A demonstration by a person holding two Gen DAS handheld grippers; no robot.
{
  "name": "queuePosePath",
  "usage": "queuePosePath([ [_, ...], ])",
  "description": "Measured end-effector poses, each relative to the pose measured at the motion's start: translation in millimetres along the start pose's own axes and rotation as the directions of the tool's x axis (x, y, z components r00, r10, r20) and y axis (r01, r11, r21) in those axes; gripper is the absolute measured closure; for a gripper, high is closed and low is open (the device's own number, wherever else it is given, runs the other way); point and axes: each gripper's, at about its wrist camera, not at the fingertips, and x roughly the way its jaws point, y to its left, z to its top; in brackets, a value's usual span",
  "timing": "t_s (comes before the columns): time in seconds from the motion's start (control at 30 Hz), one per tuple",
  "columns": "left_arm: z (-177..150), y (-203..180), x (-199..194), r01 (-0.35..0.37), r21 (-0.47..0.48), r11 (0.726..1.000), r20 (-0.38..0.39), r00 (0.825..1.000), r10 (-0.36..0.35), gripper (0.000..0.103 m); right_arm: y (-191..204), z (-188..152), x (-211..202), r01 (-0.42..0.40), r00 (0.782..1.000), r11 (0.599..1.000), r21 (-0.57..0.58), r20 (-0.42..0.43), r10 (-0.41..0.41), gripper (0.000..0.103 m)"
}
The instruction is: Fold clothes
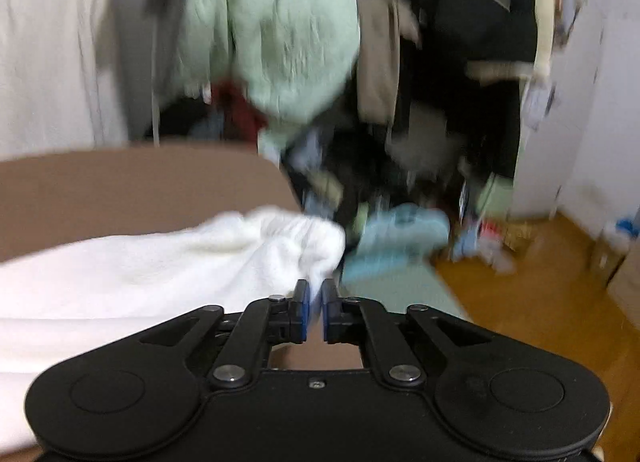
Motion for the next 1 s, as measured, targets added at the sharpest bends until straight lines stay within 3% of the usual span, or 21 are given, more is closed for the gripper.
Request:
queuePosePath([
  [0.07,-0.1,-4.1,-4.9,-0.009,0.029,1.000,-0.008,1.000,0.009,0.089,-1.4,-8.3,1.0,0.069,0.997,0.998,-0.013,-0.041,-0.069,0.094],
  [0.1,-0.1,-6.2,-7.3,-0.013,0.044,0.999,-0.012,1.000,0.014,0.086,-1.9,-6.6,-6.3,0.056,0.997,0.998,0.008,-0.045,-0.056,0.089],
  [0.13,-0.1,-8.2,-9.7,-0.017,0.058,0.998,-0.016,1.000,0.018,0.080,1.1,-1.6,-19.8,-0.007,0.999,0.999,0.047,-0.033,0.008,0.087],
  [0.2,-0.2,-11.9,-17.9,-0.023,0.085,0.996,-0.016,1.000,0.024,0.053,7.0,8.3,-47.0,-0.133,0.991,0.983,0.122,-0.002,0.135,0.079],
  [0.27,-0.2,-12.1,-48.0,-0.026,0.104,0.994,0.030,0.999,0.023,0.048,15.3,18.0,-75.5,-0.265,0.964,0.947,0.181,0.036,0.263,0.069],
  [0.3,-0.3,-11.2,-63.1,-0.039,0.115,0.993,0.054,0.998,0.032,0.044,27.1,22.4,-93.1,-0.349,0.937,0.921,0.173,0.050,0.345,0.064],
  [0.4,-0.5,0.5,-103.7,-0.131,0.120,0.984,0.132,0.984,0.115,0.030,82.9,37.3,-136.4,-0.578,0.815,0.810,0.102,0.038,0.577,0.055],
  [0.53,-5.7,49.7,-138.8,-0.321,-0.042,0.946,0.136,0.936,0.323,0.026,180.2,31.9,-191.3,-0.792,0.604,0.610,0.026,-0.116,0.789,0.044],
  [0.6,-16.0,76.7,-146.7,-0.291,-0.157,0.944,0.111,0.944,0.310,0.026,232.3,7.8,-220.4,-0.851,0.511,0.526,0.006,-0.223,0.830,0.042],
  [0.63,-21.9,85.4,-147.0,-0.243,-0.189,0.951,0.104,0.958,0.266,0.026,256.3,-6.3,-232.6,-0.869,0.473,0.494,0.006,-0.276,0.837,0.042],
  [0.7,-30.9,98.1,-144.3,-0.170,-0.221,0.960,0.090,0.977,0.194,0.026,297.3,-33.8,-245.3,-0.885,0.419,0.464,0.029,-0.381,0.824,0.041],
  [0.77,-37.5,99.3,-135.9,-0.165,-0.197,0.966,0.068,0.981,0.181,0.026,325.1,-61.4,-254.6,-0.885,0.396,0.465,0.037,-0.468,0.790,0.041],
  [0.9,-47.1,89.1,-117.0,-0.221,-0.056,0.974,0.040,0.974,0.223,0.026,344.2,-105.2,-266.0,-0.864,0.406,0.503,0.036,-0.541,0.736,0.041],
  [0.93,-49.8,88.4,-110.8,-0.222,-0.026,0.975,0.031,0.974,0.223,0.026,348.3,-115.3,-268.0,-0.856,0.416,0.517,0.031,-0.555,0.721,0.040],
  [1.0,-46.8,93.5,-91.7,-0.219,-0.019,0.976,-0.008,0.976,0.218,0.026,353.8,-129.8,-266.7,-0.819,0.477,0.574,-0.003,-0.562,0.676,0.032],
])
